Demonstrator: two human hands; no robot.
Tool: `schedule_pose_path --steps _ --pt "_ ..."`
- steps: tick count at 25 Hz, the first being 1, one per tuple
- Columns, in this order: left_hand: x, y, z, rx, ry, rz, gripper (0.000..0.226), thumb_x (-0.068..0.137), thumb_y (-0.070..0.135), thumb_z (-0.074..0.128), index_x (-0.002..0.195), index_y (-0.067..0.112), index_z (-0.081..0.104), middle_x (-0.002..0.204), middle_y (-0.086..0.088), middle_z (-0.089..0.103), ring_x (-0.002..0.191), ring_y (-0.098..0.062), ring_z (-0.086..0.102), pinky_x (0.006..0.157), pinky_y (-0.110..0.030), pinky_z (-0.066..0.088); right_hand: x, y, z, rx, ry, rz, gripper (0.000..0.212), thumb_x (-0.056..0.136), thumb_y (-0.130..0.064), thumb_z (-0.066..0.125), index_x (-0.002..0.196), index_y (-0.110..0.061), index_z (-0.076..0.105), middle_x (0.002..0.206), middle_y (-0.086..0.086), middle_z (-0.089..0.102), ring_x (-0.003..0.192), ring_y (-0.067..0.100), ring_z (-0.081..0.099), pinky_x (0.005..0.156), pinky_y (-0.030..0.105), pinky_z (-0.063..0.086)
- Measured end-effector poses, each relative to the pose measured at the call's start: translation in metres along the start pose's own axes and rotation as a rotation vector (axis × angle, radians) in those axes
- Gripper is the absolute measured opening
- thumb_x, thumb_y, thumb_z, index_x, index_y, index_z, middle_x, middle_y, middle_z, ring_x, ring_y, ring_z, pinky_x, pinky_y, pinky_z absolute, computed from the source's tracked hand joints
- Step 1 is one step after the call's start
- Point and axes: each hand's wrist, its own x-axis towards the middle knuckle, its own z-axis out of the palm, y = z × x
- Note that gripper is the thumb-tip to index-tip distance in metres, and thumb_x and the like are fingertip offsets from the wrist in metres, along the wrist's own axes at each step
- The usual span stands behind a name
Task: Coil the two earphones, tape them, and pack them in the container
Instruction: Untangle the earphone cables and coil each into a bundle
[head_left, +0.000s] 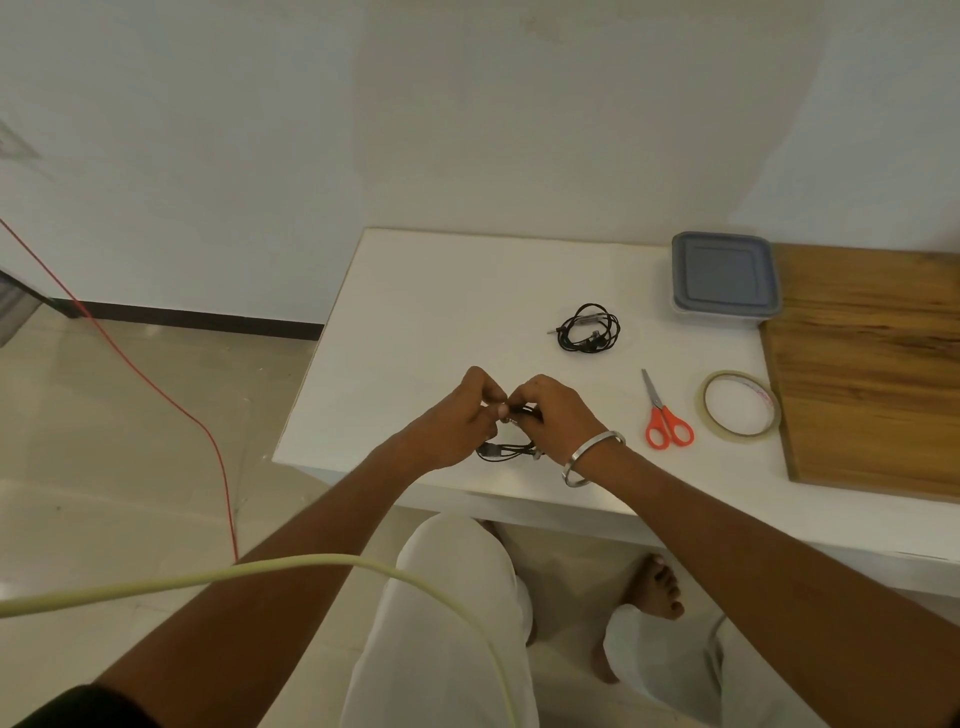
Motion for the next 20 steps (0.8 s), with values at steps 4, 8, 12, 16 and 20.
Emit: schedule_pose_path --steps 4,8,12,16,20 --pt "0.003 -0.001 0.0 -0.294 0.081 -0.078 0.013 0.102 0.014 0.043 0.112 0.006 0.045 0.078 -0.005 0.052 0.063 -0.011 0.055 0.061 -0.019 0.052 0.001 0.006 0.002 0.164 -0.026 0.07 0.013 0.083 -0.02 0.069 0.095 -0.013 0.067 0.087 -0.003 0.061 0.072 0.008 0.055 0.06 0.01 0.038" --pt "0.009 -0.008 0.0 -0.438 0.093 -0.077 0.019 0.103 0.012 0.042 0.12 0.01 0.05 0.072 -0.007 0.051 0.061 -0.01 0.059 0.082 -0.04 0.052 0.004 0.006 0.003 0.225 0.016 0.048 0.008 0.085 -0.022 0.067 0.09 -0.015 0.068 0.072 -0.014 0.06 0.063 -0.002 0.054 0.058 0.01 0.038" --pt "0.016 -0.013 0.0 -0.551 0.091 -0.051 0.025 0.104 0.008 0.035 0.116 0.007 0.057 0.077 -0.007 0.053 0.066 -0.013 0.05 0.081 -0.041 0.052 0.01 0.001 0.004 0.254 0.072 0.068 0.017 0.09 -0.033 0.059 0.08 -0.02 0.065 0.064 -0.012 0.06 0.056 0.001 0.053 0.052 0.007 0.039" --pt "0.02 -0.008 -0.002 -0.642 0.077 -0.064 0.031 0.102 -0.002 0.033 0.119 0.005 0.058 0.082 -0.004 0.056 0.064 -0.01 0.052 0.069 -0.023 0.053 0.021 0.0 0.007 0.2 0.151 0.141 0.034 0.093 -0.038 0.053 0.074 -0.011 0.063 0.064 0.002 0.06 0.055 0.009 0.051 0.051 0.013 0.037" --pt "0.025 -0.003 0.001 -0.501 0.204 -0.115 0.03 0.097 0.002 0.05 0.126 0.01 0.05 0.095 -0.01 0.063 0.064 -0.011 0.065 0.065 -0.022 0.055 0.031 0.002 0.008 0.168 0.165 0.217 0.042 0.093 -0.04 0.05 0.068 -0.009 0.06 0.066 0.008 0.062 0.059 0.019 0.053 0.055 0.027 0.039"
